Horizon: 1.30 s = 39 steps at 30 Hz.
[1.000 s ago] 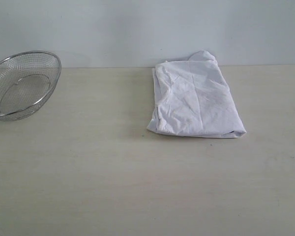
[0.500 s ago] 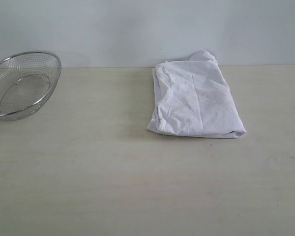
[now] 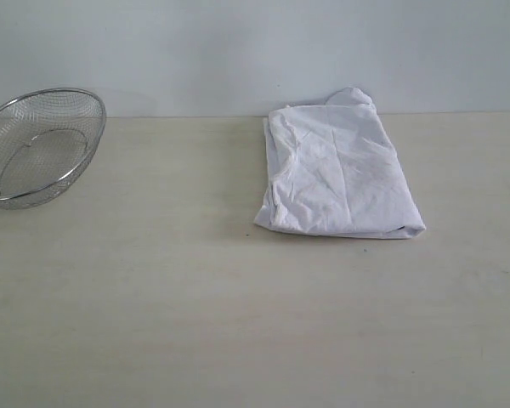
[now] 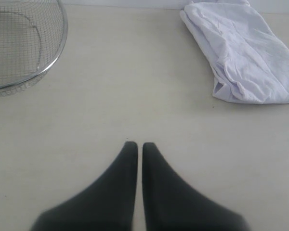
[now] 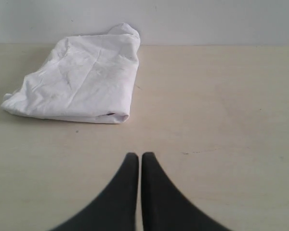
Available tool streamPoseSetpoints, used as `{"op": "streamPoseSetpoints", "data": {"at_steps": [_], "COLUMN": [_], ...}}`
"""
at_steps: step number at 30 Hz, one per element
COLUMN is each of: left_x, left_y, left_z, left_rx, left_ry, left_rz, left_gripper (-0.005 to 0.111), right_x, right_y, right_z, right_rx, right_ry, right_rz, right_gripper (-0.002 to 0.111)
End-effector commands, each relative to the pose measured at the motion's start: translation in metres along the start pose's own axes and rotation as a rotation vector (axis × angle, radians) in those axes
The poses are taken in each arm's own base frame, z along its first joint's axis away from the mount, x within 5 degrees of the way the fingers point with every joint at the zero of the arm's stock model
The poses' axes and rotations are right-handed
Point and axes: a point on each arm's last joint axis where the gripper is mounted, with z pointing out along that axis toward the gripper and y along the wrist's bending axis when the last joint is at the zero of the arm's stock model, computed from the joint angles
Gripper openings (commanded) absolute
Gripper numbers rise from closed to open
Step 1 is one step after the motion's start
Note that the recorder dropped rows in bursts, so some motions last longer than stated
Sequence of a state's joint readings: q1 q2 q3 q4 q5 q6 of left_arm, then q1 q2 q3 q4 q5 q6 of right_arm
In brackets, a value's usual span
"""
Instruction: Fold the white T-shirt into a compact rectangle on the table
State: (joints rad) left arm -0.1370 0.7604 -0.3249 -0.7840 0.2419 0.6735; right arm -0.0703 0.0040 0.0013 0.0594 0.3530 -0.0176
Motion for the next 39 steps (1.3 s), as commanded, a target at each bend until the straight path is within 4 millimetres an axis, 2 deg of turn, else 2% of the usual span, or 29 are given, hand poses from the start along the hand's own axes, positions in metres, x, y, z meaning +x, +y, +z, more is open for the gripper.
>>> {"op": "streamPoseSetpoints", "data": {"at_steps": [1,12,14,16,19,21,23,25,29,34,39], "left_x": [0.000,0.000,-0.005,-0.012,-0.019,-0.016,-0.010,-0.006,0.004,0.018,0.022], "left_y": [0.000,0.000,0.003,0.005,0.004,-0.001,-0.007,-0.012,-0.020,-0.034,-0.038], "left_z": [0.000,0.000,-0.003,-0.022,-0.073,-0.100,-0.118,-0.126,-0.128,-0.119,-0.117], "left_rx": [-0.003,-0.003,-0.044,-0.081,-0.169,-0.199,-0.195,-0.178,-0.079,0.160,0.251], "left_ry": [-0.012,-0.012,-0.067,-0.187,-0.472,-0.616,-0.717,-0.754,-0.717,-0.530,-0.449], "left_rz": [-0.012,-0.012,0.076,0.092,0.101,0.121,0.144,0.161,0.126,-0.131,-0.326], "left_gripper": [0.005,0.005,0.005,0.005,0.005,0.005,0.005,0.005,0.005,0.005,0.005], "right_x": [-0.001,-0.001,-0.001,-0.001,-0.001,-0.001,-0.001,-0.001,-0.001,-0.001,-0.001], "right_y": [0.000,0.000,0.000,0.000,0.000,0.000,0.000,0.000,0.000,0.000,0.000], "right_z": [0.000,0.000,0.000,0.000,0.000,0.000,0.000,0.000,0.000,0.000,0.000], "right_rx": [0.002,0.002,0.002,0.002,0.002,0.002,0.002,0.002,0.002,0.002,0.002], "right_ry": [-0.010,-0.010,-0.010,-0.010,-0.010,-0.010,-0.010,-0.010,-0.010,-0.010,-0.010], "right_rz": [-0.005,-0.005,-0.005,-0.005,-0.005,-0.005,-0.005,-0.005,-0.005,-0.005,-0.005], "right_gripper": [0.000,0.000,0.000,0.000,0.000,0.000,0.000,0.000,0.000,0.000,0.000]}}
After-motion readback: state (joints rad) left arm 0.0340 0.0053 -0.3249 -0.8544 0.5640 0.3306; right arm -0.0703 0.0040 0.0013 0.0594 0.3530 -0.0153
